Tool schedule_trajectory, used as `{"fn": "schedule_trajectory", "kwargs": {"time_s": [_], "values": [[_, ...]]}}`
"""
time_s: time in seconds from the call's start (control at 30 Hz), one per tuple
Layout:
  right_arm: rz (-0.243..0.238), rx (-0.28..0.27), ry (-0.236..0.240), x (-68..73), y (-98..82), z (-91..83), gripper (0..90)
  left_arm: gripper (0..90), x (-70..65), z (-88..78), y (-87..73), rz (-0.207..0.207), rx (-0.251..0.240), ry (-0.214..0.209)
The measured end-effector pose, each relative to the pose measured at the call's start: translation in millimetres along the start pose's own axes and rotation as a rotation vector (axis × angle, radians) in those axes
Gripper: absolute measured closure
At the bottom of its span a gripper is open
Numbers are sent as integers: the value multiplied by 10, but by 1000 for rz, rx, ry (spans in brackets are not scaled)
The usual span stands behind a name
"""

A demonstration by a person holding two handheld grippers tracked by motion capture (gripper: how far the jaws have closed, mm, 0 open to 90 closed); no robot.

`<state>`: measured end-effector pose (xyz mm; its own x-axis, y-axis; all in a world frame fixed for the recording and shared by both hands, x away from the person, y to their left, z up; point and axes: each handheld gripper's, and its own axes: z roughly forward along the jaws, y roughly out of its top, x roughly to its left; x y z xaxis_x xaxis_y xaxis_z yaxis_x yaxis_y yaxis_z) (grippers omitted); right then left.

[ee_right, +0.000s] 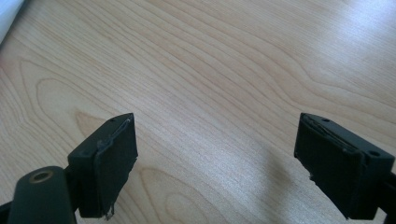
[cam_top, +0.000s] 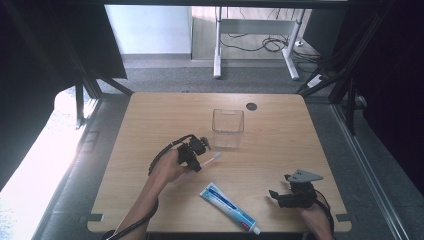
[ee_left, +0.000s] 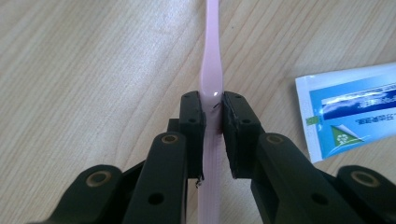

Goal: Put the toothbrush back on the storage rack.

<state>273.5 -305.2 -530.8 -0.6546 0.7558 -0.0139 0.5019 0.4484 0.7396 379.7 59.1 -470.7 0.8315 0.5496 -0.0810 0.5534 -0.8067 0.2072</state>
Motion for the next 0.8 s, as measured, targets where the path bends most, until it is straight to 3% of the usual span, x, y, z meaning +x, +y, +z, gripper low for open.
{"fn": "schedule_trajectory", "kwargs": {"time_s": [0.3, 0.6, 0.8], "values": [[11, 1, 19, 3, -1, 14, 104, 787, -3, -119, 21, 5, -33, -5], [15, 3, 41, 9, 2, 39, 3, 787, -15, -256, 68, 16, -72, -19], [26, -5, 49, 2, 4, 31, 0, 787, -22, -357, 95, 18, -104, -27]]}}
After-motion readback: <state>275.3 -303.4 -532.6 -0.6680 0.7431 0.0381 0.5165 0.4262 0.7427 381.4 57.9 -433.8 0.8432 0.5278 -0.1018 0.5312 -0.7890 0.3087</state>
